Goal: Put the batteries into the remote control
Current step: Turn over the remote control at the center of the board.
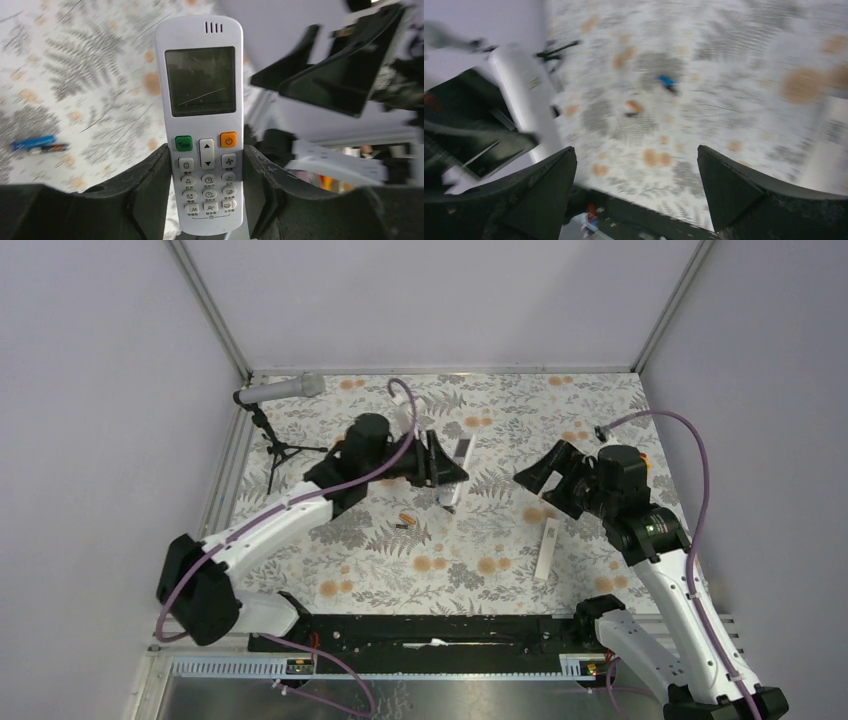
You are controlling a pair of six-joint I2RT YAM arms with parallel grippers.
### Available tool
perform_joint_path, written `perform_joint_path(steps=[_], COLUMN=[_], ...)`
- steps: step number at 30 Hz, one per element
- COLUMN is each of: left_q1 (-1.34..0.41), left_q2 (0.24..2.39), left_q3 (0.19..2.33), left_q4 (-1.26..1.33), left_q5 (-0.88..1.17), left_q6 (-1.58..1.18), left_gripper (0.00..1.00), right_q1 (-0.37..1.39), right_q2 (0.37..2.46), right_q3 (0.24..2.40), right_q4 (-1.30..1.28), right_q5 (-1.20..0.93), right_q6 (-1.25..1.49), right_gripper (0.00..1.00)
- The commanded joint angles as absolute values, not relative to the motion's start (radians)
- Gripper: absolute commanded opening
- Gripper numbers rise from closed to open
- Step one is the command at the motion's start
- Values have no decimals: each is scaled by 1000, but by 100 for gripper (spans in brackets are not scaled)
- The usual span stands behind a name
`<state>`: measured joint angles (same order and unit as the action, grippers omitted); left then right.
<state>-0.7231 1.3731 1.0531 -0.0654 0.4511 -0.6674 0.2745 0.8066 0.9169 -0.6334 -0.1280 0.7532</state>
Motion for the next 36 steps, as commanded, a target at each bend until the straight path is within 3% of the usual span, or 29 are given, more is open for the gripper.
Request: perform_joint_path(steps=[1, 8, 12, 24, 36], left_q1=[-671, -640, -639, -640, -644], left_q2=[1270, 1263, 1287, 1289, 1280], left_q3=[1027, 1007, 1013, 1040, 1064], left_q4=[239, 657, 814, 682, 641], left_q5=[687, 674, 635, 550, 543], left_q6=[-893, -1297, -1432, -1370, -1339], left_gripper=[31, 33, 33, 33, 34], right_q1=[272, 274, 281, 474, 527], right_q2=[737, 745, 786, 910, 999], right_q3=[904, 817, 851, 921, 924], right_q4=[-266, 197, 263, 438, 388], right_q5=[-587, -765, -778, -703, -613], right_q6=[763, 983, 1020, 1112, 1108], right_gripper=[98, 100, 100, 100, 100])
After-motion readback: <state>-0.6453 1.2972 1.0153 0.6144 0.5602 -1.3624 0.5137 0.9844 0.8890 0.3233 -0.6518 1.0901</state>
